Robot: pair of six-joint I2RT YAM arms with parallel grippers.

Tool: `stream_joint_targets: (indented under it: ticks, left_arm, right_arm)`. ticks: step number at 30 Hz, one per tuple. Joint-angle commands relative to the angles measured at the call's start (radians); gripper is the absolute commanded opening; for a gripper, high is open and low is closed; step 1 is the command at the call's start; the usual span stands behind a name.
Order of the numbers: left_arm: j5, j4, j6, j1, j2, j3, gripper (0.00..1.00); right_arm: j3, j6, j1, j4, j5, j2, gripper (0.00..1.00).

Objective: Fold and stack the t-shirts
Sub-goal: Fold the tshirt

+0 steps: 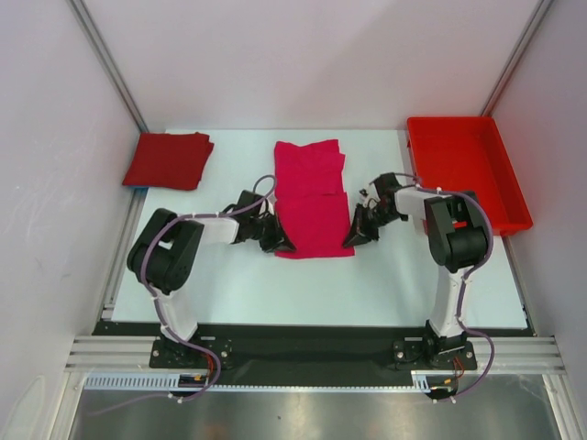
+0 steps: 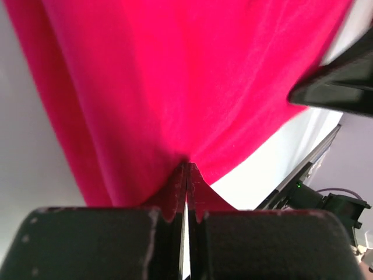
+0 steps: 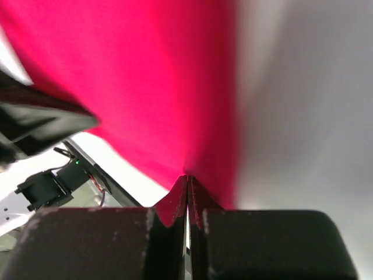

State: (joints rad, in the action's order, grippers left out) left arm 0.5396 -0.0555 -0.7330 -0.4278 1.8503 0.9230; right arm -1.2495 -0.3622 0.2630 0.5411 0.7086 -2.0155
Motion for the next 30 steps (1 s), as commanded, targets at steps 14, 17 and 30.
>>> stream_joint_targets:
  ticks: [14, 17, 30]
  left_arm:
    - [-0.174, -0.135, 0.087, 0.015, -0.391, -0.348, 0.18]
    - [-0.145, -0.11, 0.081, 0.015, -0.43, -0.369, 0.35]
    - [-0.125, 0.095, -0.112, 0.047, -0.214, -0.375, 0.66]
  right_arm:
    - [0.418, 0.029, -0.13, -0.073, -0.09, 0.32, 0.11]
    - [0.464, 0.013, -0.13, -0.104, -0.064, 0.388, 0.43]
    - [0.437, -0.135, -0.104, -0.317, 0.005, 0.229, 0.61]
